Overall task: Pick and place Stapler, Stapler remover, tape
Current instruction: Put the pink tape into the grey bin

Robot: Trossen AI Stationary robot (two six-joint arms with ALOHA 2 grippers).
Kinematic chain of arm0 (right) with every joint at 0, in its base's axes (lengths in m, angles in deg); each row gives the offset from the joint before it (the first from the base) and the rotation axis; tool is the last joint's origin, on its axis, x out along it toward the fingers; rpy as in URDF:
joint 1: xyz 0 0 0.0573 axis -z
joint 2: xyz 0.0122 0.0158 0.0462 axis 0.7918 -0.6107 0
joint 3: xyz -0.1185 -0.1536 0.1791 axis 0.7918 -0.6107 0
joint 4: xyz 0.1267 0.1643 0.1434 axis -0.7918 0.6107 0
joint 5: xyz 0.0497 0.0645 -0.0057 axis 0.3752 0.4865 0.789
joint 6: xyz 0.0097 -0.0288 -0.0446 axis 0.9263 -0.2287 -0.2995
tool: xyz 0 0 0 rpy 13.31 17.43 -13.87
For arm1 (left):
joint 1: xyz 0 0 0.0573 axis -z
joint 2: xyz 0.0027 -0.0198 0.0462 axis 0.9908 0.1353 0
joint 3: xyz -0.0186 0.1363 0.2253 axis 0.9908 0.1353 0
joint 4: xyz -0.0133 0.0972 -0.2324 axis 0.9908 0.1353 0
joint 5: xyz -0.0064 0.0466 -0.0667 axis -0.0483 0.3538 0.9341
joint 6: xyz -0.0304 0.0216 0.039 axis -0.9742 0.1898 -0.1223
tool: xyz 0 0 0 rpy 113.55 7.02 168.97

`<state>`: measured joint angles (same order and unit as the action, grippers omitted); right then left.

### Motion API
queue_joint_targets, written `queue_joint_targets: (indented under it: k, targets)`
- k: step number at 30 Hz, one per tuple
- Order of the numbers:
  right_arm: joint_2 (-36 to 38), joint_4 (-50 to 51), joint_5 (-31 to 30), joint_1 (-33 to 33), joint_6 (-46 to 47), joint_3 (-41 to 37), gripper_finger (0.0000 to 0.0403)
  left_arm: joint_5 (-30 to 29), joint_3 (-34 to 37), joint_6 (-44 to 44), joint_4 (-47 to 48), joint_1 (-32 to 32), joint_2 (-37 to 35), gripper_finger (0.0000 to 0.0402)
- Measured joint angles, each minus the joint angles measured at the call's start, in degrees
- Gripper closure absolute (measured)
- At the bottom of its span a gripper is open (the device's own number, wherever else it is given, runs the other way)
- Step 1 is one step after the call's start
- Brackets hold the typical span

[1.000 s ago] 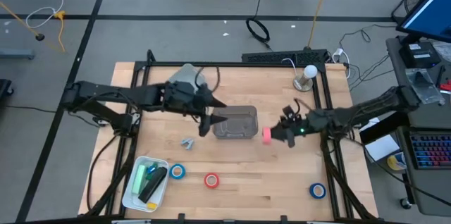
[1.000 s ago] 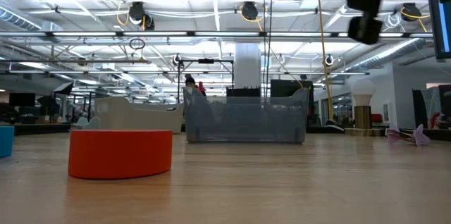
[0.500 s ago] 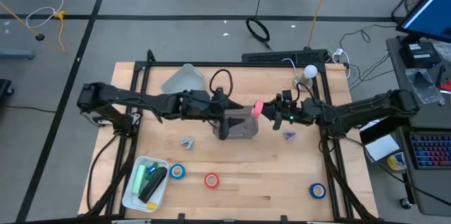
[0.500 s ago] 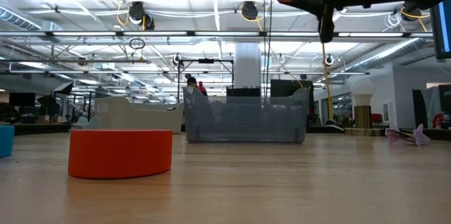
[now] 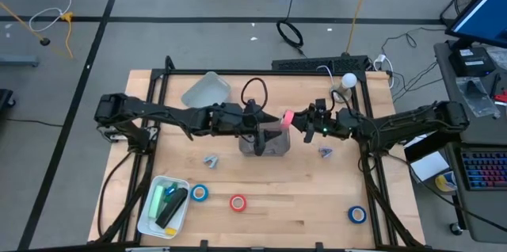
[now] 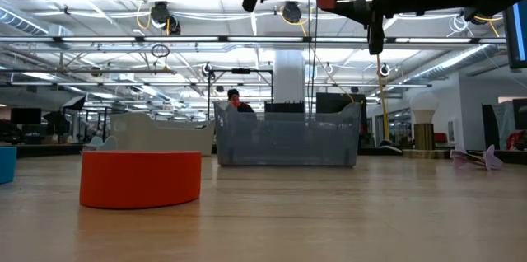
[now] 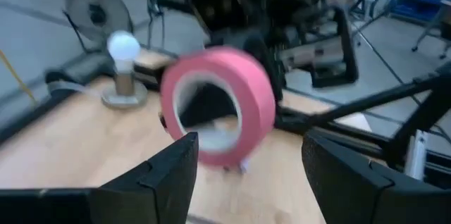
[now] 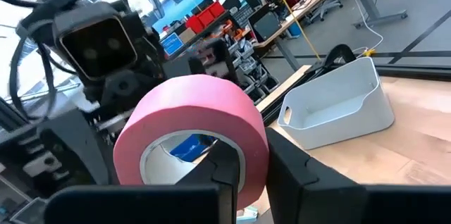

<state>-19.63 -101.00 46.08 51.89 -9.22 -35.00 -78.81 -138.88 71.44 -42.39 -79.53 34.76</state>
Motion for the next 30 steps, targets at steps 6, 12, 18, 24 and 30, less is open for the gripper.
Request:
queue_joint_targets:
  k: [6, 12, 18, 24, 30]
  targets:
    - [-0.3, 1.9, 1.29, 0.21, -1.38, 1.65, 0.0371, 2.37, 0.11, -1.19, -2.77, -0.87, 1.53, 0.0149]
    - [-1.4, 3.06, 1.6, 1.33, -0.46, 1.92, 0.0371, 4.37, 0.02, -2.3, -3.99, -1.17, 2.17, 0.0149]
    - [-4.28, -0.02, 5.62, 2.4, 1.46, 1.99, 0.0371, 5.75, 0.02, -2.23, -4.57, -1.22, 2.1, 0.0149]
    - [-7.16, -0.89, 8.9, 2.71, 1.51, 4.25, 0.0371, 7.9, 0.02, -3.59, -4.37, -1.22, 2.1, 0.018]
    - [-7.94, -0.24, 9.99, 2.66, 1.12, 4.9, 0.0371, 10.5, 0.02, -4.9, -1.86, -1.35, 2.06, 0.031]
